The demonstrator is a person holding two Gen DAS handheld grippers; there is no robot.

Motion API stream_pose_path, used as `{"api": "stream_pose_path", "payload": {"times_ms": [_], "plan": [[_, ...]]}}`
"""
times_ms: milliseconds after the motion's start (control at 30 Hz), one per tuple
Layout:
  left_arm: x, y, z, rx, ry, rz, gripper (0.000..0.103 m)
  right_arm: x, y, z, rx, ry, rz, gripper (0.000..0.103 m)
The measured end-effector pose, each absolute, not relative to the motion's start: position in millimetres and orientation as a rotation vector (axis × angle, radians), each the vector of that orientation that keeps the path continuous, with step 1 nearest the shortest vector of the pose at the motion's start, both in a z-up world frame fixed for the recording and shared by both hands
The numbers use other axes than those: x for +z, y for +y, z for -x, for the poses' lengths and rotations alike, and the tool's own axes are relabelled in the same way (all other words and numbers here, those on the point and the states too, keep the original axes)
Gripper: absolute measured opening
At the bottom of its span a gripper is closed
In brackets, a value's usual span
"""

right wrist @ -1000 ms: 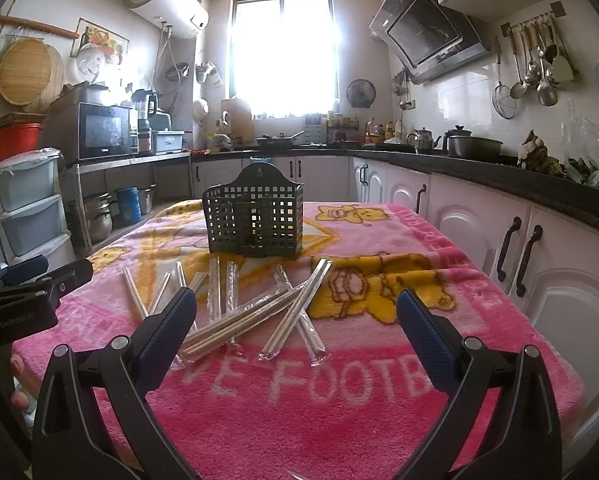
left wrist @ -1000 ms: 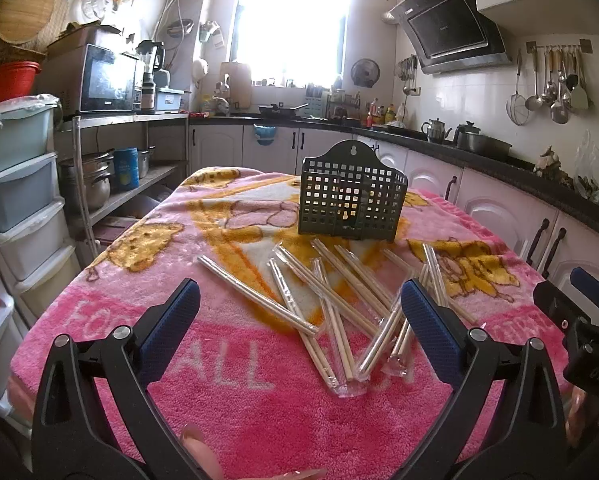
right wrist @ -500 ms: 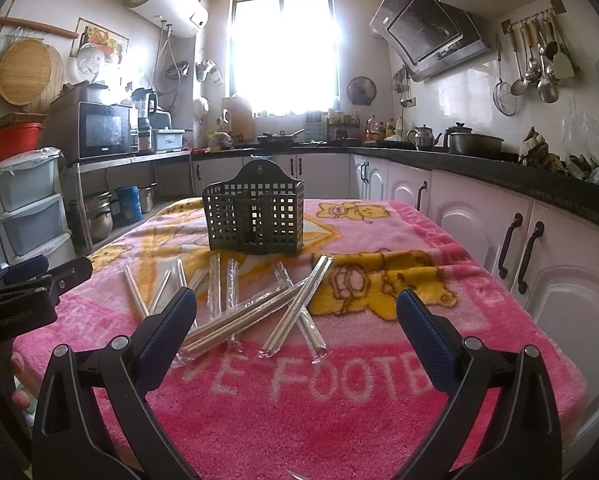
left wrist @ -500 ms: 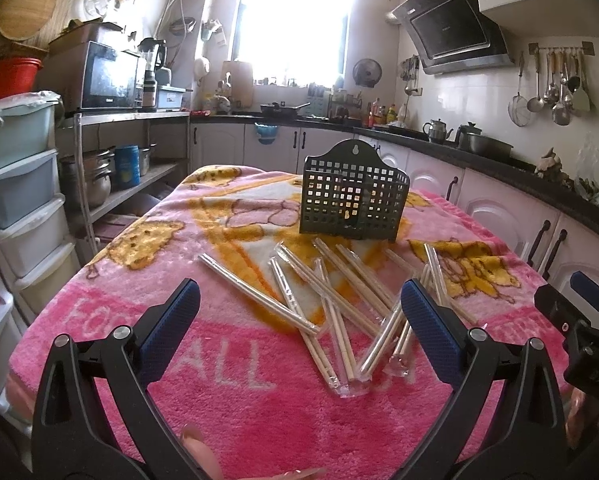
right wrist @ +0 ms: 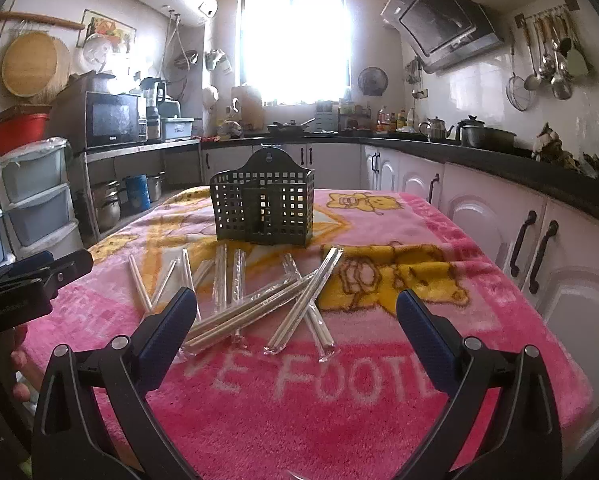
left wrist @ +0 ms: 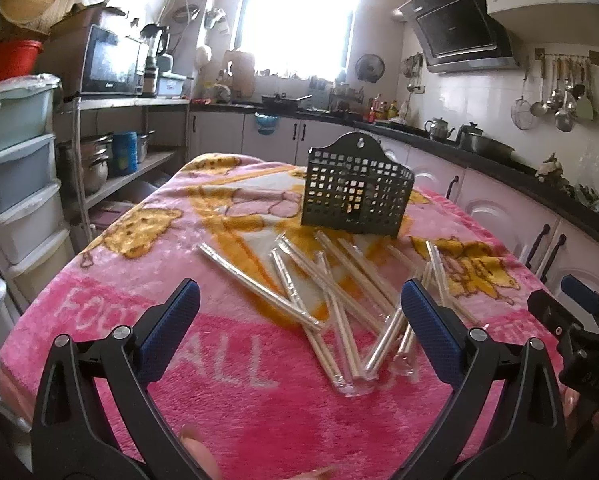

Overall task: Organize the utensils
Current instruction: 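Move the left tool toward one wooden chopstick while the right tool approaches another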

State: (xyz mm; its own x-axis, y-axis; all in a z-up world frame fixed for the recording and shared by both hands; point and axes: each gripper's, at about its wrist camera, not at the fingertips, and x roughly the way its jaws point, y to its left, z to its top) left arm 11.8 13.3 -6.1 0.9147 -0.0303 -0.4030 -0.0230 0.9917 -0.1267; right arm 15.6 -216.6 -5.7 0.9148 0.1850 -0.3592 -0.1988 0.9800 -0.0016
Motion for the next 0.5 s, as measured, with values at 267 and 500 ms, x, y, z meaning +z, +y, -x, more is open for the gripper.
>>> {"api": "stream_pose_path", "payload": {"times_ms": [267,500], "plan": [[-10.5,29.0,-18.2,0.029,0.441,0.160,0.092,1.0,-206.1,-39.4,0.261,0.398,0.055,0.097],[-12.5,42.9,-29.1,0.053,0.471,0.181,0.092,4.8,-197.9,-68.3,0.291,0.444,0.065,0.097]]}}
